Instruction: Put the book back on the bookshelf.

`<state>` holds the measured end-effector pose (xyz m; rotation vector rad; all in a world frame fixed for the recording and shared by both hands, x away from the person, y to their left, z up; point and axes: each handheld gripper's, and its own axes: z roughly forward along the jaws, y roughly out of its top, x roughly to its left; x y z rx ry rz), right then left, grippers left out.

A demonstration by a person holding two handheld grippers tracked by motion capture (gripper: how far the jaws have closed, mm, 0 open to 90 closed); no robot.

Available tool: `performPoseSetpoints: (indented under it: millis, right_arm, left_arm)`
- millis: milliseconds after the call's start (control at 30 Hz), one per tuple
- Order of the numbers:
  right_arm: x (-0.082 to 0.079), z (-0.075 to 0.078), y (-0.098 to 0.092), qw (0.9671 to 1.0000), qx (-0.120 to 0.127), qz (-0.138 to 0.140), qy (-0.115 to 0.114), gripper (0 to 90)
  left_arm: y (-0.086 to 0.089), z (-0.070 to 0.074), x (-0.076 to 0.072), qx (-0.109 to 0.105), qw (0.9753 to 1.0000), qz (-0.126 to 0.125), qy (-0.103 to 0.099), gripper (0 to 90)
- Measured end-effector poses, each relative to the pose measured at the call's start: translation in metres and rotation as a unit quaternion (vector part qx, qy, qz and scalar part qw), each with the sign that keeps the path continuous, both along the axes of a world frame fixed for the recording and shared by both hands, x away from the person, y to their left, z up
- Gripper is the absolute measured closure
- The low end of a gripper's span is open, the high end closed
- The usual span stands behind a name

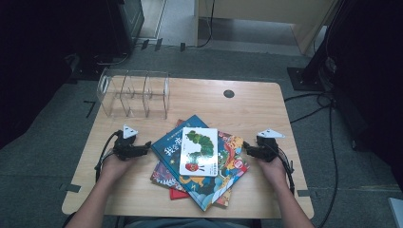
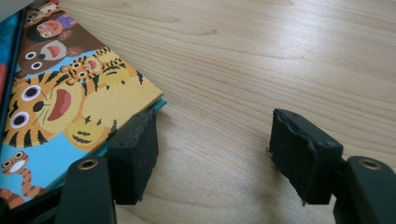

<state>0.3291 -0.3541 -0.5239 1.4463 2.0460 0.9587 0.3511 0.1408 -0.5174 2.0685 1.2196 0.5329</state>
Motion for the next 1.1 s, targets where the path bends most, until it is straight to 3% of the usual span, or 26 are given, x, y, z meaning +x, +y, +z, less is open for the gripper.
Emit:
performPoseSetpoints:
  millis: [300, 467, 567, 800, 833, 867, 900, 1000, 1033, 1100]
  right_arm:
    - [0.0, 0.0, 0.001, 0.9999, 0.0, -0.016, 0.002, 27.8]
    - [0.0, 0.0, 0.001, 0.9997, 0.0, -0.022, 0.005, 25.1]
    - [0.0, 0.003, 0.0, 0.9997, -0.001, -0.023, 0.012, 39.2]
    - [-0.003, 0.011, 0.0, 0.9997, 0.013, -0.007, 0.022, 57.7]
    - [-0.003, 0.017, 0.0, 0.9993, 0.024, -0.003, 0.028, 64.7]
    - [-0.003, 0.017, 0.0, 0.9993, 0.024, -0.003, 0.028, 64.7]
    - [-0.003, 0.022, 0.001, 0.9983, 0.043, 0.008, 0.038, 70.4]
    - [-0.005, 0.025, 0.004, 0.9979, 0.049, 0.018, 0.038, 76.1]
    - [-0.007, 0.029, 0.01, 0.9979, 0.047, 0.028, 0.036, 82.1]
    - [-0.008, 0.031, 0.012, 0.9978, 0.045, 0.036, 0.031, 84.9]
  left_arm:
    - [0.0, 0.0, 0.0, -0.001, 1.0, 0.001, 0.0, 26.1]
    - [0.0, 0.001, -0.001, -0.002, 1.0, -0.008, 0.0, 34.2]
    - [0.0, 0.005, -0.001, 0.002, 0.9997, -0.022, 0.01, 45.3]
    - [0.002, 0.014, -0.003, -0.011, 0.9992, -0.037, 0.011, 66.6]
    - [0.002, 0.021, -0.005, -0.017, 0.9989, -0.043, 0.003, 71.9]
    - [0.002, 0.021, -0.005, -0.017, 0.9989, -0.043, 0.003, 74.0]
    - [0.003, 0.026, -0.008, -0.031, 0.9982, -0.052, 0.0, 78.2]
    - [0.002, 0.029, -0.01, -0.043, 0.9971, -0.063, 0.008, 84.9]
    - [-0.001, 0.032, -0.01, -0.051, 0.9957, -0.075, 0.02, 86.6]
    - [-0.003, 0.032, -0.011, -0.051, 0.9951, -0.081, 0.027, 87.3]
